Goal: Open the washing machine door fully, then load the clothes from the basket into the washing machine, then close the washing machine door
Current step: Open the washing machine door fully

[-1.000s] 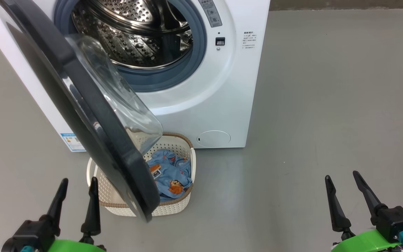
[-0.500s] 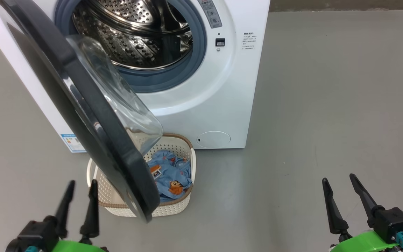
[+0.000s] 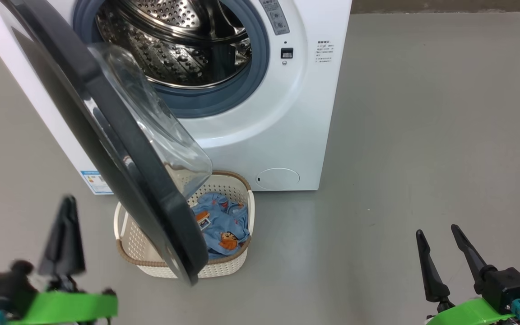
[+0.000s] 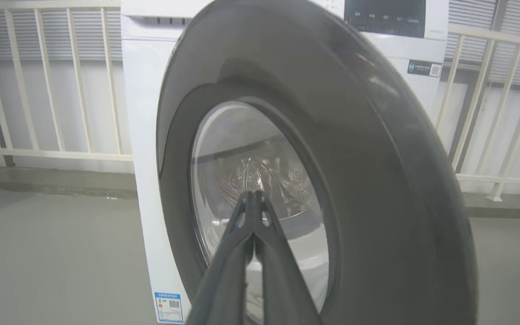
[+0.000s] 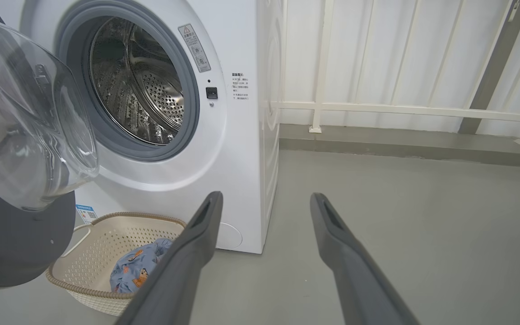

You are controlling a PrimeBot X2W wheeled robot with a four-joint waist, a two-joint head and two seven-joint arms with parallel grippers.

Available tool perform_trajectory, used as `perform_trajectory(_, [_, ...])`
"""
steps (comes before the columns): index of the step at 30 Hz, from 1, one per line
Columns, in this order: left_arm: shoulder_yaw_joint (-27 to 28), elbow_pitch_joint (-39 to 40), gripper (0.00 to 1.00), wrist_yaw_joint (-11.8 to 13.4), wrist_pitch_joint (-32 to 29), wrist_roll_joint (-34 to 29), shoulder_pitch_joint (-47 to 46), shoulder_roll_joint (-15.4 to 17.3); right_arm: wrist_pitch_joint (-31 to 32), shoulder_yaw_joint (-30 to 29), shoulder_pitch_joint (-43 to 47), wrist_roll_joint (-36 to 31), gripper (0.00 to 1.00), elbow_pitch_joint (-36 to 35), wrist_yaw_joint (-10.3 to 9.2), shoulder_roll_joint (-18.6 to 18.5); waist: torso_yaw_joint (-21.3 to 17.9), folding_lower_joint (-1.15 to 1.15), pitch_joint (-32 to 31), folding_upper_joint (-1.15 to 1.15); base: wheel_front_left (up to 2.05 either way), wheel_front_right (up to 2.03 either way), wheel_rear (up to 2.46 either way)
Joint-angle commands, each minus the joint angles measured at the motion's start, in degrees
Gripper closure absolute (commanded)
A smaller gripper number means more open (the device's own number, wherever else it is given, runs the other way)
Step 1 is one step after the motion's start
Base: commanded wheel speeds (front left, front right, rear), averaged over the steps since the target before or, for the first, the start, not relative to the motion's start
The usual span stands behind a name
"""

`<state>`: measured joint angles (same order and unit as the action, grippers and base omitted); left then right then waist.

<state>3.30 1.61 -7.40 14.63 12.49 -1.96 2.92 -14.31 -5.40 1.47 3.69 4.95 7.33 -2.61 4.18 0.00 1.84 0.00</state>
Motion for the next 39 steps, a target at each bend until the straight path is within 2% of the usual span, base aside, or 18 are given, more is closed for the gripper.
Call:
perform_trajectory(1, [2.5, 4.3, 1.00, -0.1, 0.4, 0.0, -4.0, 1.4, -0.7, 1.5, -0.4, 0.5, 0.00, -1.2, 0.16, -0.3, 0.1, 0.00, -0.1, 0.00, 0.00, 0.00, 0.00])
perform_trajectory(6, [2.1, 12.2, 1.00, -0.1, 0.4, -0.5, -7.9, 2.4, -0.7, 1.5, -0.5, 0.7, 0.00, -1.1, 0.16, -0.3, 0.1, 0.00, -0.2, 0.00, 0.00, 0.00, 0.00])
perform_trajectory(10, [-0.2, 17.2, 1.00, -0.1, 0.4, 0.0, -11.3, 3.4, -0.7, 1.8, -0.7, 0.9, 0.00, -0.9, 0.16, -0.3, 0.0, 0.00, -0.2, 0.00, 0.00, 0.00, 0.00])
perform_trajectory(16, [-6.2, 20.8, 1.00, -0.1, 0.4, 0.6, -13.9, 4.5, -0.7, 2.1, -0.7, 1.2, 0.00, -0.7, 0.16, -0.3, -0.3, 0.00, -0.2, 0.00, 0.00, 0.00, 0.00])
perform_trajectory(19, [-11.4, 22.8, 1.00, -0.1, 0.4, 0.2, -15.0, 5.4, -0.7, 2.2, -0.7, 1.5, 0.00, -0.5, 0.16, -0.3, -0.5, 0.00, -0.1, 0.00, 0.00, 0.00, 0.00])
perform_trajectory(32, [-29.2, 19.4, 1.00, -0.1, 0.4, 0.4, -11.2, 4.4, -0.7, 4.7, -0.7, 2.3, 0.00, 1.0, 0.16, -0.3, -0.8, 0.00, 0.6, 0.00, 0.00, 0.00, 0.00])
perform_trajectory(39, [-33.8, 14.8, 1.00, -0.1, 0.4, 1.3, -8.4, 3.7, -0.7, 5.1, -1.1, 2.4, 0.00, 1.1, 0.16, -0.3, -0.7, 0.00, 1.1, 0.00, 0.00, 0.00, 0.00])
